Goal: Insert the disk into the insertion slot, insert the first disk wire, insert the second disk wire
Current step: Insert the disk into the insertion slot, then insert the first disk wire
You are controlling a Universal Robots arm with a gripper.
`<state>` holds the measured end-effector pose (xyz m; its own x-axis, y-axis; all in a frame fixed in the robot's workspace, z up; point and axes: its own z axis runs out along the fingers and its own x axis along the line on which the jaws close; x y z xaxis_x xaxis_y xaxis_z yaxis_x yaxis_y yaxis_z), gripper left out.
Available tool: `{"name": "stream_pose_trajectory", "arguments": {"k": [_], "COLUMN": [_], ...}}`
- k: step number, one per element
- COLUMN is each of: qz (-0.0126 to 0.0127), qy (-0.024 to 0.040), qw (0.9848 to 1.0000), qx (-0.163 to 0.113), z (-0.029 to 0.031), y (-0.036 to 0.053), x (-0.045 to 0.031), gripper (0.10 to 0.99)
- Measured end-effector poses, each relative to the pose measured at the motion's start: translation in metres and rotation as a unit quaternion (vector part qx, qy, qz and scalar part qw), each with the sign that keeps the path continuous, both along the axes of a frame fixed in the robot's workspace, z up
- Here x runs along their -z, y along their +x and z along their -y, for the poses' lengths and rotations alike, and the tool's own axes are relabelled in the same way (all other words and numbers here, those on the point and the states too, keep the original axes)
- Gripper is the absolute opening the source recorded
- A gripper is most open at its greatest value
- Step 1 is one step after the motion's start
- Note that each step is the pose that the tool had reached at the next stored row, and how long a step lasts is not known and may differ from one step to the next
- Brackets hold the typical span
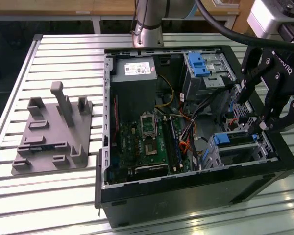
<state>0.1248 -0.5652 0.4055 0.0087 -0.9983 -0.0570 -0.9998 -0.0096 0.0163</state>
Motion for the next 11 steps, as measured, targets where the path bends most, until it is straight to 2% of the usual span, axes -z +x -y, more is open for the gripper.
{"name": "stream_pose_trajectory", "arguments": {"k": [11], "qz": [0.0000], "qy": [0.0000], "qw": [1.0000], "qx": [0.000], "z": [0.0000], "y": [0.0000], "x": [0.0000], "gripper": [0.616]}}
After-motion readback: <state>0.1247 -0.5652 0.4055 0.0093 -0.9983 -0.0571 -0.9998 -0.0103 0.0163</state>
